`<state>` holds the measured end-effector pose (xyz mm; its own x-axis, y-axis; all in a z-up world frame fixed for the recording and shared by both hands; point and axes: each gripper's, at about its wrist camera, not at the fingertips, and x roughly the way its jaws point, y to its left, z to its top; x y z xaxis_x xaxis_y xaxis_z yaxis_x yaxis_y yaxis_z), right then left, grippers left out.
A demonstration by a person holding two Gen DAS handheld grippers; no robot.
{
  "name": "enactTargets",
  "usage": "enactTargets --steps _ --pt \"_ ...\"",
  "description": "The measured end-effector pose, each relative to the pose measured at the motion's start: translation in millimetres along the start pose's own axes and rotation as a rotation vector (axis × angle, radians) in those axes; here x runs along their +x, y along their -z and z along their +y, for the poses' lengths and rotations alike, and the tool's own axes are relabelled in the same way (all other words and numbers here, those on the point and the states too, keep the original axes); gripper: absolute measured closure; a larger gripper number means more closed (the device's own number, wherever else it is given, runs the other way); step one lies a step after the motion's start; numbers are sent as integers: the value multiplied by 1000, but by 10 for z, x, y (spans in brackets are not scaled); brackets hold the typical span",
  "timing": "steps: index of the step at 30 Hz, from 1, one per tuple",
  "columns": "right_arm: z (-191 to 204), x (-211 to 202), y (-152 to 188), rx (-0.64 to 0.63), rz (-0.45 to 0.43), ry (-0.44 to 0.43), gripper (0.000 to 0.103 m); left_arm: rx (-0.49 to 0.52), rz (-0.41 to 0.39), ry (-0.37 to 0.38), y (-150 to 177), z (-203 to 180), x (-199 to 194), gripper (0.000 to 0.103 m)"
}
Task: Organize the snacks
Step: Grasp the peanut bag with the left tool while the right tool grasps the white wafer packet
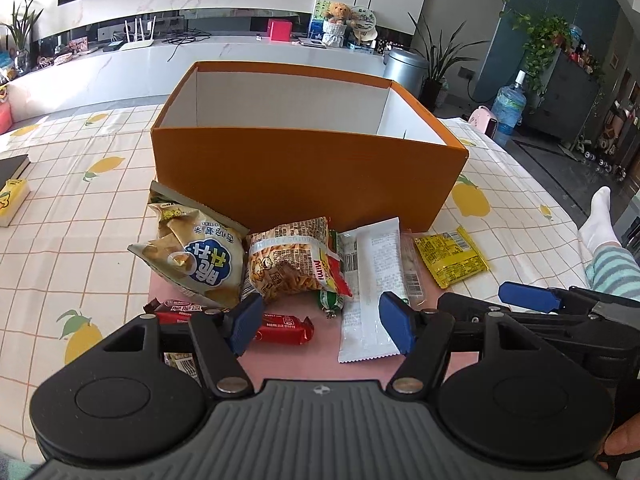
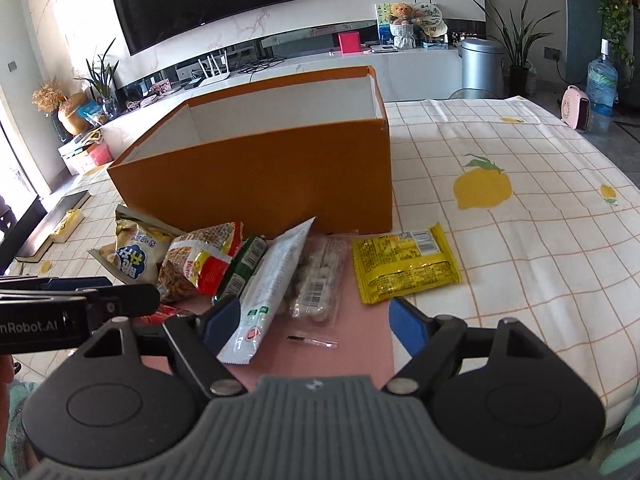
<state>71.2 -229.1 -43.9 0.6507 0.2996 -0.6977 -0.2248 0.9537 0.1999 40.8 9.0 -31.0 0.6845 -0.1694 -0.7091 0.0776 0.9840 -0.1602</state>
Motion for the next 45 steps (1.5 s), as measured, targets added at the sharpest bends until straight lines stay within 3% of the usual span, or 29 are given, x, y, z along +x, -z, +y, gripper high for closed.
enactTargets --steps 6,11,24,27,29,35,39,45 --pt "58 86 -14 -12 -13 -16 37 14 -34 -36 -78 -22 122 25" --pt "131 295 -107 -32 14 -38 49 6 -10 -52 -217 16 303 25" --pt "276 700 -191 -33 84 -60 53 -36 84 -87 -264 130 601 24" --pt "283 725 -186 -36 80 -59 63 -36 95 -99 -249 132 654 22" --pt "276 722 -178 -47 81 -49 77 -38 92 -97 -240 137 657 22" --pt "221 662 -179 -18 66 -56 92 -30 82 -85 -249 107 649 39" --pt "248 577 -174 -48 49 -49 94 -34 85 -67 -243 93 623 45" --pt "147 454 -129 -46 62 -40 95 -35 112 -20 -165 49 514 46"
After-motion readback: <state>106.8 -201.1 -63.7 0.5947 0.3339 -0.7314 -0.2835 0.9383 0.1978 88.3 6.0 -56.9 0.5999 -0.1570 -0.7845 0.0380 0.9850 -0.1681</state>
